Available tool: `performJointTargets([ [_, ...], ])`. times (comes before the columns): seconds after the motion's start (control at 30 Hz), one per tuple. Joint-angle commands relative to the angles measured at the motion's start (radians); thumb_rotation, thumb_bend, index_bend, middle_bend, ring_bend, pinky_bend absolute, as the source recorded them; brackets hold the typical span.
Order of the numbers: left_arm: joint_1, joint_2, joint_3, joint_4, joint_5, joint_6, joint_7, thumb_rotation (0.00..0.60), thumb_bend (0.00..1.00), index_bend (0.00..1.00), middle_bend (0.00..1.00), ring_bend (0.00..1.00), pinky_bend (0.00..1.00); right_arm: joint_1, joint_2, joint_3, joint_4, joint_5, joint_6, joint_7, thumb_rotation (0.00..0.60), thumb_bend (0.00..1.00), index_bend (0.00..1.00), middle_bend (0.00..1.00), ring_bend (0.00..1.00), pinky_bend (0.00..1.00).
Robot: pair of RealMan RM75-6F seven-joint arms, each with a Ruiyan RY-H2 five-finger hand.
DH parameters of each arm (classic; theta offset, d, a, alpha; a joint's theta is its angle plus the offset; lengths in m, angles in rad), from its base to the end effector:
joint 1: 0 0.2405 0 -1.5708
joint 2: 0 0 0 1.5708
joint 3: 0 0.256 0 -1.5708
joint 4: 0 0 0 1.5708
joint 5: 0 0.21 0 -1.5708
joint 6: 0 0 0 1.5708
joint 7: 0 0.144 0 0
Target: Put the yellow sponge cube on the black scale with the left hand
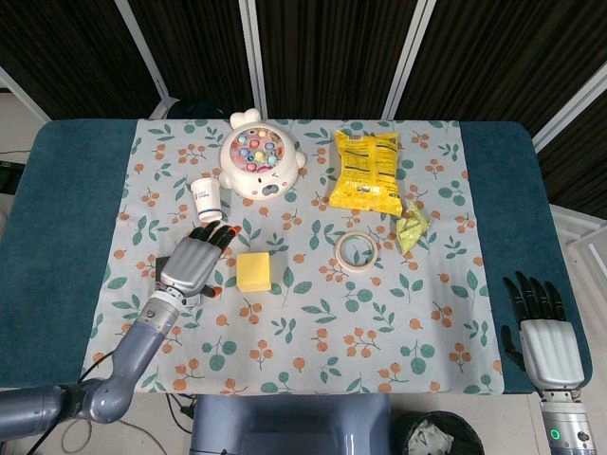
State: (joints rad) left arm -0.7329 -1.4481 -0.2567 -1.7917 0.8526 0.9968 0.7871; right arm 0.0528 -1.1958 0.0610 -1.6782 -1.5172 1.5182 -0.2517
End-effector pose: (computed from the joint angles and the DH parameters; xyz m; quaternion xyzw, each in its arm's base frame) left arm -0.1141 0.3232 0.0099 -0.7644 -0.3503 -0.3120 0.4423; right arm -0.2911 -0.1722 0.1350 0.6065 -0.3494 0.3624 0.6154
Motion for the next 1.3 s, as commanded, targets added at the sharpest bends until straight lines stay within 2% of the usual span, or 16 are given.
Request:
performJointTargets([
  [0.03,-0.054,-0.055,0.001,0.015,-0.081,0.004,0.054,0.6,0.07,0.06,0.11,0.04,0.19,0.0,0.0,0.0,-0.001,-0.002,0.001,0.0,0.6,0.58,0.0,0.0,0.0,0.0],
  [0.37,-0.141,-0.17,0.02,0.113,-0.169,0.041,0.144,0.6,0.07,0.08,0.15,0.06,0.24,0.0,0.0,0.0,0.001,0.001,0.0,0.002,0.6,0.58,0.0,0.0,0.0,0.0],
  [0.5,-0.167,-0.214,0.029,0.157,-0.192,0.057,0.168,0.6,0.1,0.12,0.19,0.09,0.27,-0.001,0.002,0.002,0.002,0.003,0.002,0.005,0.6,0.58,0.0,0.0,0.0,0.0],
  [0.6,-0.181,-0.239,0.035,0.184,-0.206,0.067,0.18,0.6,0.16,0.16,0.25,0.15,0.33,-0.001,0.003,0.002,0.003,0.004,0.002,0.007,0.6,0.58,0.0,0.0,0.0,0.0],
  [0.77,-0.197,-0.261,0.049,0.213,-0.18,0.077,0.18,0.6,0.35,0.25,0.41,0.29,0.45,-0.001,0.005,0.002,0.003,0.004,0.002,0.011,0.6,0.58,0.0,0.0,0.0,0.0],
  [0.87,-0.201,-0.265,0.06,0.231,-0.147,0.085,0.171,0.6,0.38,0.26,0.42,0.3,0.46,-0.001,0.007,0.002,0.003,0.005,0.003,0.013,0.6,0.58,0.0,0.0,0.0,0.0],
  [1.07,-0.183,-0.22,0.057,0.187,-0.088,0.123,0.128,0.6,0.38,0.27,0.42,0.3,0.46,-0.002,0.007,0.003,0.003,0.005,0.005,0.015,0.6,0.58,0.0,0.0,0.0,0.0],
  [1.2,-0.139,-0.125,0.06,0.088,-0.037,0.166,0.075,0.6,0.38,0.26,0.41,0.3,0.46,-0.001,0.005,0.001,0.005,0.005,0.0,0.012,0.6,0.58,0.0,0.0,0.0,0.0],
  [1.3,-0.089,-0.037,0.081,0.023,-0.001,0.186,0.016,0.6,0.38,0.26,0.42,0.3,0.46,0.001,0.003,-0.002,0.005,0.003,-0.004,0.007,0.6,0.58,0.0,0.0,0.0,0.0],
])
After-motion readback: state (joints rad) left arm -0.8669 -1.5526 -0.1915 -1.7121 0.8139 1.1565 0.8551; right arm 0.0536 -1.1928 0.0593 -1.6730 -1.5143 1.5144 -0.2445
